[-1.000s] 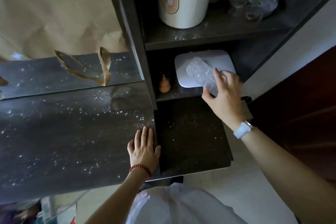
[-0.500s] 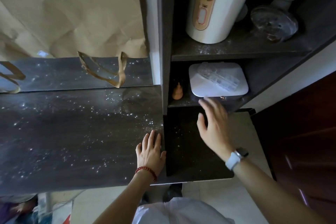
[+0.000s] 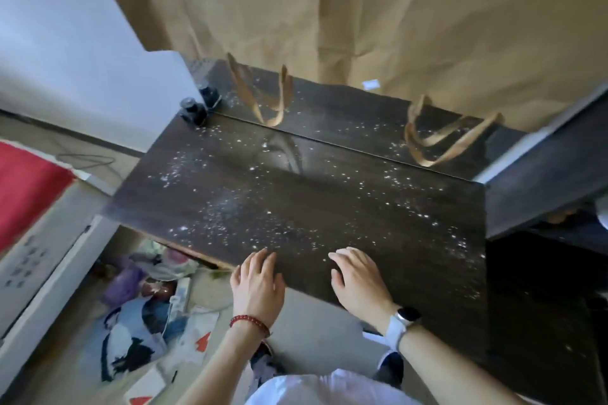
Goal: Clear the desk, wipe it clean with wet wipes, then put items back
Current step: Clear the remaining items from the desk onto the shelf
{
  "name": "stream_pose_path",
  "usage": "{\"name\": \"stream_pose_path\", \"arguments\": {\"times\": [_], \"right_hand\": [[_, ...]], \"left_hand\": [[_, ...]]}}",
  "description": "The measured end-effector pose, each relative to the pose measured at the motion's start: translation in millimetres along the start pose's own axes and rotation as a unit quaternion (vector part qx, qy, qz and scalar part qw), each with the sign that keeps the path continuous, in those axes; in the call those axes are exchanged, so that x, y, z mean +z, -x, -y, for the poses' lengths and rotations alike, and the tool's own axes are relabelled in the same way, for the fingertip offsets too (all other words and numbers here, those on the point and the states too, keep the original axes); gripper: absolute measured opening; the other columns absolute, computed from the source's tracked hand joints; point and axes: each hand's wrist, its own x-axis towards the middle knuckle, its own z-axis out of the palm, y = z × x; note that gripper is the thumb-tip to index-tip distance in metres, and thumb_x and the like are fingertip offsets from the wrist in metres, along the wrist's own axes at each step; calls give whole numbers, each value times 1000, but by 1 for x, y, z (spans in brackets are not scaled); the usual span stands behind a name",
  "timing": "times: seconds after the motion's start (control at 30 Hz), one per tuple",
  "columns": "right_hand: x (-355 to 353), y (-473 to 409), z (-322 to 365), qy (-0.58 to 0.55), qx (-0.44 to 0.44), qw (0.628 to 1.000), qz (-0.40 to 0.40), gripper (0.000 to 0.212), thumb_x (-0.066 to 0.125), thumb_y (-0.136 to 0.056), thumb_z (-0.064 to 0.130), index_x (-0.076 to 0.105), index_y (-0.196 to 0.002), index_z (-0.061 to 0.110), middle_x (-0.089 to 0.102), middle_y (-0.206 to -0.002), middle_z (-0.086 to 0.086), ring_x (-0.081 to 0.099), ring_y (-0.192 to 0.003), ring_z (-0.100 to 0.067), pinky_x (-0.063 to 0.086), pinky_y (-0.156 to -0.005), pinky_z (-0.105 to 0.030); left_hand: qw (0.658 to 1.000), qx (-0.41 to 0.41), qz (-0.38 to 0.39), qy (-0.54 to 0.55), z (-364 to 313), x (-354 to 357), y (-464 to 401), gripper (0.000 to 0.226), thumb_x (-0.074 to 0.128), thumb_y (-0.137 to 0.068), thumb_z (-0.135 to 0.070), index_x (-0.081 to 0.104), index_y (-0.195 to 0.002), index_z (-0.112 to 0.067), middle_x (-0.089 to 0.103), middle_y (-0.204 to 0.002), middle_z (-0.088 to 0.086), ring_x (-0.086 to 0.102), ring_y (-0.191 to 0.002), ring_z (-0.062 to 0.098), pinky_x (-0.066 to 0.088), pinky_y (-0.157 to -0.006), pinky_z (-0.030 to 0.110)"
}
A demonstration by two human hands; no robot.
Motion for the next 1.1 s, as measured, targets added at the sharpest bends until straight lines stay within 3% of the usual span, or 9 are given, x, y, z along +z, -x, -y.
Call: {"name": "stream_pose_path", "arguments": {"times": [0.07,0.13,0.3,0.53,0.8,0.87,0.93,1.0,1.1], "right_hand": [[17,-30,51,-7,-22,1000,12,39,37,-77,26,67,-96,10,69,-93,-5,65,-90,-27,55,-76,-41],[33,-53,96,-25,-36,999,22,39,40,-80,23,65,-106,7,66,-106,-9,60,-102,-29,49,-88,-42],[55,-112,175,-33,-77,994,64,38,42,-91,17,49,-128,10,51,-131,-5,42,-125,-22,31,-106,-35],[54,-229,223,-14,-81,994,65,45,43,-93,18,36,-136,12,39,-140,-6,33,-129,-22,29,-107,-33],[52,-375,247,76,-86,993,1,55,50,-89,17,29,-139,13,24,-146,-17,23,-133,-31,35,-102,-41],[57,-401,249,113,-111,987,-12,58,53,-87,18,28,-140,12,21,-147,-20,21,-134,-33,32,-106,-42],[64,-423,250,143,-109,984,-4,63,54,-88,20,22,-141,11,15,-148,-22,18,-136,-35,27,-108,-40],[72,-437,252,161,-96,982,7,65,56,-87,23,22,-140,10,20,-144,-23,23,-132,-37,30,-105,-40],[82,-442,255,158,-98,982,-4,49,61,-81,14,38,-125,10,35,-128,-18,41,-110,-37,42,-89,-42]], "left_hand": [[1000,-21,4,-5,54,-31,-13,43,41,-85,-26,51,-124,-13,50,-133,10,40,-127,30,32,-103,47],[999,-48,0,-5,102,-59,-26,42,43,-89,-25,44,-130,-17,43,-138,6,33,-130,26,29,-105,44],[995,-91,-38,17,175,-109,-66,42,45,-89,-26,41,-131,-19,41,-139,4,33,-129,25,31,-103,44],[996,-87,4,6,207,-127,-145,56,42,-91,-35,21,-140,-20,19,-151,6,14,-139,26,25,-109,47],[992,-79,60,-77,233,-111,-227,66,28,-88,-57,0,-143,-32,-5,-155,2,-14,-141,26,-8,-113,49],[990,-77,33,-114,240,-103,-230,64,17,-86,-62,9,-142,-33,9,-154,3,-5,-140,25,-10,-111,47],[988,-92,40,-119,245,-97,-230,65,8,-86,-63,26,-139,-31,35,-147,5,15,-139,26,-1,-109,47],[986,-96,59,-119,247,-94,-229,65,7,-86,-63,28,-138,-30,40,-144,4,17,-137,27,1,-109,47],[987,-96,62,-116,247,-94,-228,65,8,-86,-63,25,-139,-30,37,-145,4,14,-136,26,1,-109,48]]}}
